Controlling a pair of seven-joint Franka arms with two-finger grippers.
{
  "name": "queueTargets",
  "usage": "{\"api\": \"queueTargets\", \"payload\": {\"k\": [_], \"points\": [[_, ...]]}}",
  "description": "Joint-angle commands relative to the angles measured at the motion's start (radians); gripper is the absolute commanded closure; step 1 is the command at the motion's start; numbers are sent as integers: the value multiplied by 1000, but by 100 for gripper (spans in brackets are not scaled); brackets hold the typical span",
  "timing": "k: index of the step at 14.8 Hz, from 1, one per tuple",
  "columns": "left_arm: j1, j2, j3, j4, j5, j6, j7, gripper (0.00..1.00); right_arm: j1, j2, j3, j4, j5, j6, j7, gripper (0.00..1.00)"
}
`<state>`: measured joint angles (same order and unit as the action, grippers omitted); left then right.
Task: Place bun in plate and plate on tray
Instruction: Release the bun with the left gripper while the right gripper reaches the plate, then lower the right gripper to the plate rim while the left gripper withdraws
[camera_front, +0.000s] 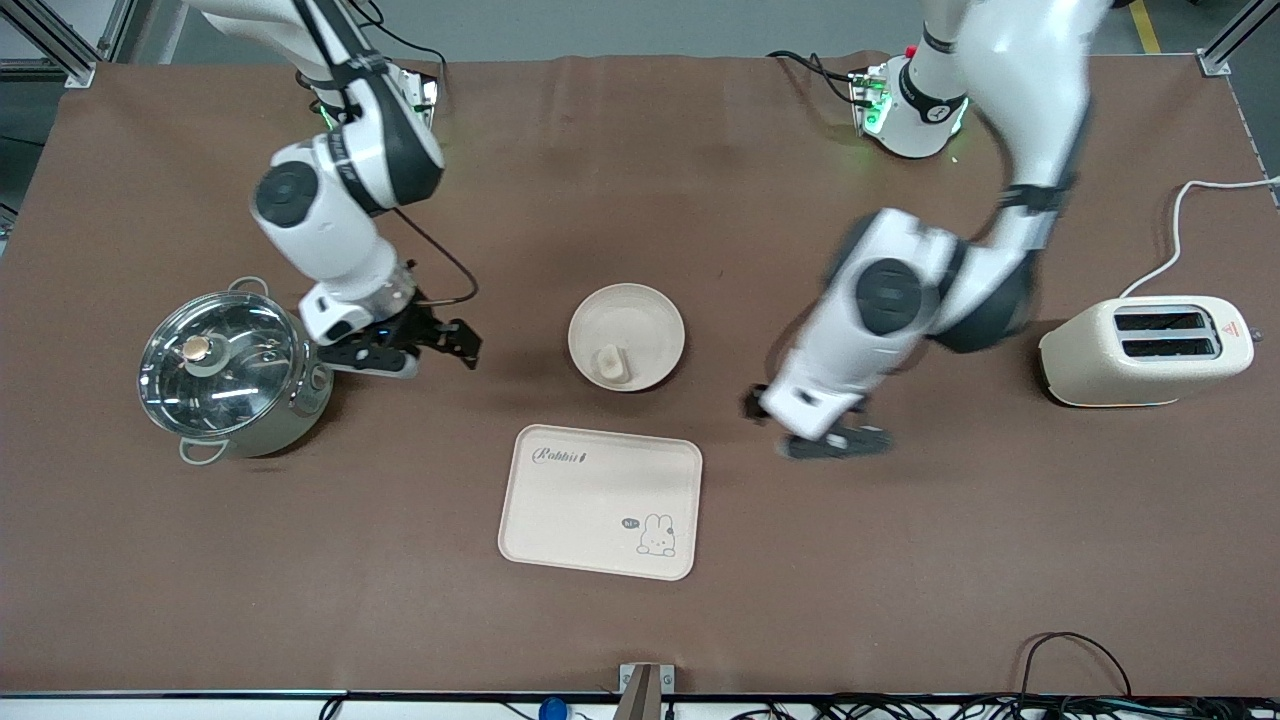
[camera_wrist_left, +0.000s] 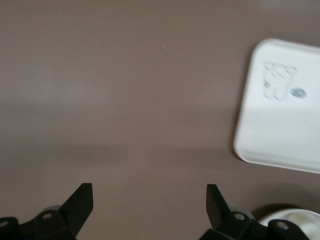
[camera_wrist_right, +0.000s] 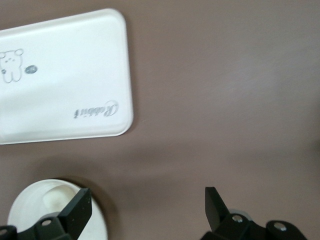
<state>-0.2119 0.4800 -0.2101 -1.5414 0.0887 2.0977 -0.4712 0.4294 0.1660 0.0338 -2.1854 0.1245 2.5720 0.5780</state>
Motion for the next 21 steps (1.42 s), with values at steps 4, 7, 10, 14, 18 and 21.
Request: {"api": "queueTargets", "payload": {"k": [4,7,10,14,18,21], "points": [[95,-171,-9,15,14,-259,127,0,178,79,-9,-139,11,276,120,0],[133,-236,-9,44,14,-361,221,0,238,164,-11,-139,11,379,169,0],[167,-314,23,61,-9,-441,348,0,278,228,-11,-132,11,424,180,3],[161,-414,130,40,-66,-490,463,0,285,265,-12,-108,9,424,180,18],[166,-533,132,-74,-52,-455,467,0,285,283,-12,-71,9,421,180,34],[175,-606,129,-184,-63,-369,486,0,287,291,-12,-65,9,421,178,48]]}}
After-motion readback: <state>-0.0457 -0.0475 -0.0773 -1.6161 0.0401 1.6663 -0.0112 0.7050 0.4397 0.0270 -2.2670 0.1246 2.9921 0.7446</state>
